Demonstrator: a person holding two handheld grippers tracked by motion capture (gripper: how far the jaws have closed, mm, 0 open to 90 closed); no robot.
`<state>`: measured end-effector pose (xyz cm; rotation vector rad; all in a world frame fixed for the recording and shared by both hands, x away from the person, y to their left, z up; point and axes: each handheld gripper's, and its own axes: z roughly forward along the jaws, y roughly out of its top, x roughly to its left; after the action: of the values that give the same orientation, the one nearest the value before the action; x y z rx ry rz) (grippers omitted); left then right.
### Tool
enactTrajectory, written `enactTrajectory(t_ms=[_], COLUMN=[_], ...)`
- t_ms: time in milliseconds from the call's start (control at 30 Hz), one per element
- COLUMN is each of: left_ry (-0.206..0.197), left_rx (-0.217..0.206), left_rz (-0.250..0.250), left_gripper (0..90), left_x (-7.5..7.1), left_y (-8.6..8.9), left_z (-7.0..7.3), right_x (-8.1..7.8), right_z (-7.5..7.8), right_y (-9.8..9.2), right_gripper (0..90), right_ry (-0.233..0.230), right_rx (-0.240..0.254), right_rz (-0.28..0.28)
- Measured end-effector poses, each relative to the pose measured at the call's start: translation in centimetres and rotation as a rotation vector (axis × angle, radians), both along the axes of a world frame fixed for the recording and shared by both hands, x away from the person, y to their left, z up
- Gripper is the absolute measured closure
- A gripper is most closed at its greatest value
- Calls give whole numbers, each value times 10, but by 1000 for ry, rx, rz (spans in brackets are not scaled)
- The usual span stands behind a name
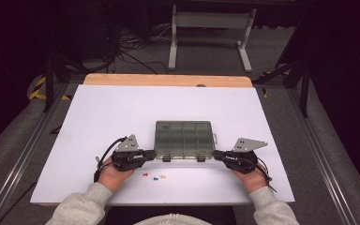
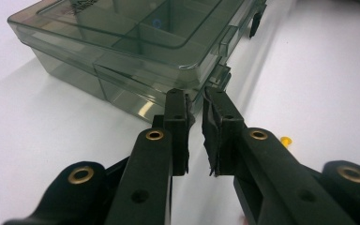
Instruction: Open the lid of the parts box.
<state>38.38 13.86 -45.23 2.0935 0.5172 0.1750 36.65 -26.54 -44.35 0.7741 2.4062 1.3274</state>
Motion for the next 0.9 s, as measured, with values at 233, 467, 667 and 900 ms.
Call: enactTrajectory(t_ms=[233, 467, 667, 900], left_ry=[-11, -24, -33, -39], left_rx=[-10, -54, -70, -90], left_rz=[5, 20, 31, 41], left_gripper=[818, 818, 816, 799], left_x=[0, 2, 4, 5], left_y=[-1, 0, 1, 1], left_z=[2, 6, 9, 13], right_x=[-2, -1, -1, 7], right_z=[4, 8, 9, 11], right_y=[-1, -1, -1, 8], right_gripper=[877, 873, 767, 432], right_ry=[-26, -45, -57, -117], right_rx=[12, 32, 24, -42], right_rz=[-10, -16, -28, -94])
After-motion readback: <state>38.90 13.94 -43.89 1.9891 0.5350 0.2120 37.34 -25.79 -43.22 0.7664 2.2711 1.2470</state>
